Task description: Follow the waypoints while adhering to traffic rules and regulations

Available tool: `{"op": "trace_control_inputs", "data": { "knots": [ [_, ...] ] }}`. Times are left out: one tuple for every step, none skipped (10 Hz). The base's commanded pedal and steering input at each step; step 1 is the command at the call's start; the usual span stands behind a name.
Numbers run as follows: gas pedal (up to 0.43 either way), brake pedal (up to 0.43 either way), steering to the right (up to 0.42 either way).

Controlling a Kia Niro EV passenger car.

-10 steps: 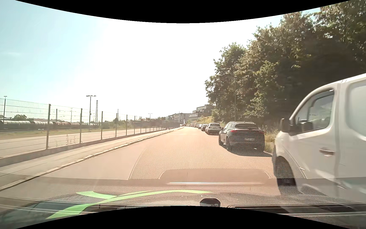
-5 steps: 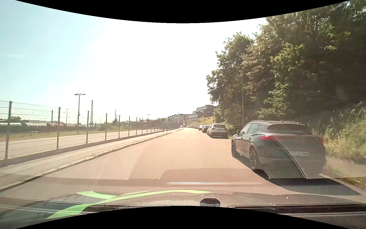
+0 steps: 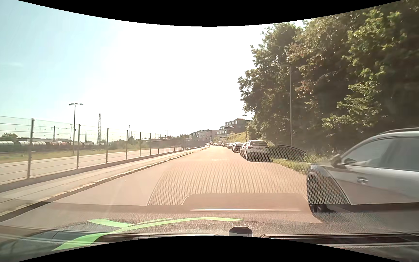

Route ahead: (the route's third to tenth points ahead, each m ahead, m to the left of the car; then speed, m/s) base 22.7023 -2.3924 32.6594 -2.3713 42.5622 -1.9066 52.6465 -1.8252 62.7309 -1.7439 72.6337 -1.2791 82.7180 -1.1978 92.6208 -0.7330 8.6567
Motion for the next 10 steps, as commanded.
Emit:
{"op": "trace_control_inputs", "data": {
  "knots": [
    [0.138, 0.0, 0.001],
    [0.138, 0.0, 0.0],
    [0.138, 0.0, 0.0],
    [0.138, 0.0, 0.0],
    [0.15, 0.0, 0.001],
    [0.15, 0.0, 0.0],
    [0.15, 0.0, 0.001],
    [0.15, 0.0, 0.0],
    [0.15, 0.0, 0.0],
    [0.15, 0.0, -0.001]
  ]
}}
